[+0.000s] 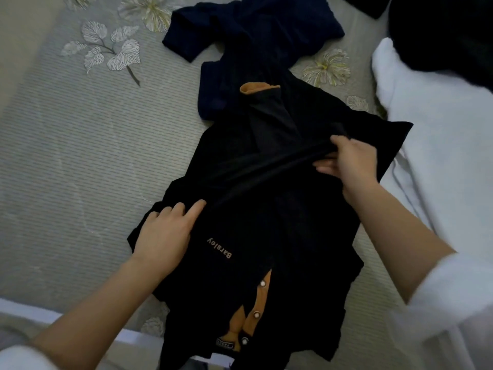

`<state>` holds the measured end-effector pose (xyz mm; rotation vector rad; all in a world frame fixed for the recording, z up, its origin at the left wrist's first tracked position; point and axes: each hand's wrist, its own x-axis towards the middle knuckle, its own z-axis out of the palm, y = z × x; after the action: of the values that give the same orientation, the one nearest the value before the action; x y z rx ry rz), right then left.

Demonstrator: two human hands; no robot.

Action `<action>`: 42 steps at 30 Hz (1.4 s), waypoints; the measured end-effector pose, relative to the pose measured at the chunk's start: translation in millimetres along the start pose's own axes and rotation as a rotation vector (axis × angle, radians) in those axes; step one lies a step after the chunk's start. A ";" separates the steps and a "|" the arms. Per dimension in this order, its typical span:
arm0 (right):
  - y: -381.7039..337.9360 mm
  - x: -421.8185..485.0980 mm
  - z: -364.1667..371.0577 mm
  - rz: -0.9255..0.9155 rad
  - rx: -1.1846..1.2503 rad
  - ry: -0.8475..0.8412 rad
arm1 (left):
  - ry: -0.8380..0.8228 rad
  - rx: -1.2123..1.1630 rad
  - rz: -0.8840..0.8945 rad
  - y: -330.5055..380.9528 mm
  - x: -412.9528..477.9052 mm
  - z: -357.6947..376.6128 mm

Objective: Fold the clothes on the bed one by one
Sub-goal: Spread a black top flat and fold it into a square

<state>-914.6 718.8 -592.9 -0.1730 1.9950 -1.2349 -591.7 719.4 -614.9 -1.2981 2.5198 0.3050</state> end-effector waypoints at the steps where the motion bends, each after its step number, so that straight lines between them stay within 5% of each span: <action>1: -3.2 -0.6 -8.0 -0.016 0.126 0.008 | 0.003 -0.025 0.010 0.4 -2.6 -3.7; 4: 11.8 -3.3 -27.8 0.160 0.424 0.017 | 0.031 -0.003 0.120 3.4 -14.7 -5.6; 8: 38.7 -11.4 -33.2 0.447 0.409 -0.042 | -0.140 0.045 0.165 7.6 -33.7 5.6; 18: -8.7 8.3 -38.0 0.063 0.549 -0.049 | -0.217 0.032 0.049 5.0 -46.6 7.3; 22: 26.5 13.2 -58.3 0.050 -0.224 0.201 | -0.390 -0.036 0.029 18.3 -46.6 4.2; 25: 49.3 2.8 -62.3 -0.222 -0.774 0.280 | -0.028 -0.248 0.086 23.7 -36.8 -0.1; 27: 60.5 -17.3 -46.2 -0.509 -0.895 0.161 | 0.174 -0.323 0.197 27.3 -28.2 3.5; 29: 75.5 -40.8 -27.0 -0.606 -1.013 -0.078 | 0.065 -0.187 0.233 26.4 -20.0 12.8; 32: 99.1 -58.9 -13.6 -0.498 -1.336 -0.379 | -0.125 0.045 0.090 7.2 -11.0 36.7; 36: 108.5 -78.0 -28.8 -0.504 -1.265 -0.305 | -0.163 0.004 0.076 -6.4 -10.7 45.3; 42: 151.4 -171.2 -91.2 -0.694 -1.287 -0.340 | -0.093 0.009 0.478 -29.7 -58.1 34.9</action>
<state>-816.2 944.1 -602.5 -1.6582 2.1557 -0.0199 -529.9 757.4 -628.9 -0.6429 2.7146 0.4400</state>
